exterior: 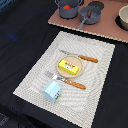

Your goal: Interact with the objects in diverse but meaningful ways.

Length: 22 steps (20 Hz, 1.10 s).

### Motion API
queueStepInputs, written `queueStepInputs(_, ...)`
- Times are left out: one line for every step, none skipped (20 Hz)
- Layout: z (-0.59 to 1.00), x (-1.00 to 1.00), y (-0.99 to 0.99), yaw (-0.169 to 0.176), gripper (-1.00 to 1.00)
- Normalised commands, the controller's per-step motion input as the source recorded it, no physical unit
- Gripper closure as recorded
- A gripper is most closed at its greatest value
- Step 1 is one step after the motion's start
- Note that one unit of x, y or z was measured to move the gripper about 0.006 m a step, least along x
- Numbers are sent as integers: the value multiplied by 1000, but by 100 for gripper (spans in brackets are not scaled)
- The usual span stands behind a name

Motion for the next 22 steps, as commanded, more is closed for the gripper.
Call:
queueStepInputs(-149, -154, -960, 18, -100)
queueStepInputs(-186, -163, -960, 16, -100)
queueStepInputs(-231, -174, -963, 14, -100)
queueStepInputs(-280, -217, -966, 3, -100)
queueStepInputs(-291, -220, -966, 3, -100)
queueStepInputs(-289, -217, -963, 4, -100)
queueStepInputs(-289, -229, -969, 1, -100)
queueStepInputs(-280, -234, -977, 0, -100)
queueStepInputs(-280, -251, -989, 0, -100)
queueStepInputs(-269, -263, -1000, 0, -100)
queueStepInputs(-263, -274, -1000, 0, -100)
queueStepInputs(-266, -283, -1000, 0, -100)
queueStepInputs(-269, -286, -1000, 0, -100)
queueStepInputs(-286, -294, -1000, 0, -100)
queueStepInputs(-309, -306, -1000, 0, -100)
queueStepInputs(-337, -311, -1000, 0, -100)
queueStepInputs(-369, -320, -994, 0, -100)
queueStepInputs(-414, -326, -986, 0, -100)
queueStepInputs(-434, -320, -974, 0, -100)
queueStepInputs(-451, -329, -969, 0, -100)
queueStepInputs(-503, -357, -957, 0, -100)
queueStepInputs(-537, -377, -949, 0, -100)
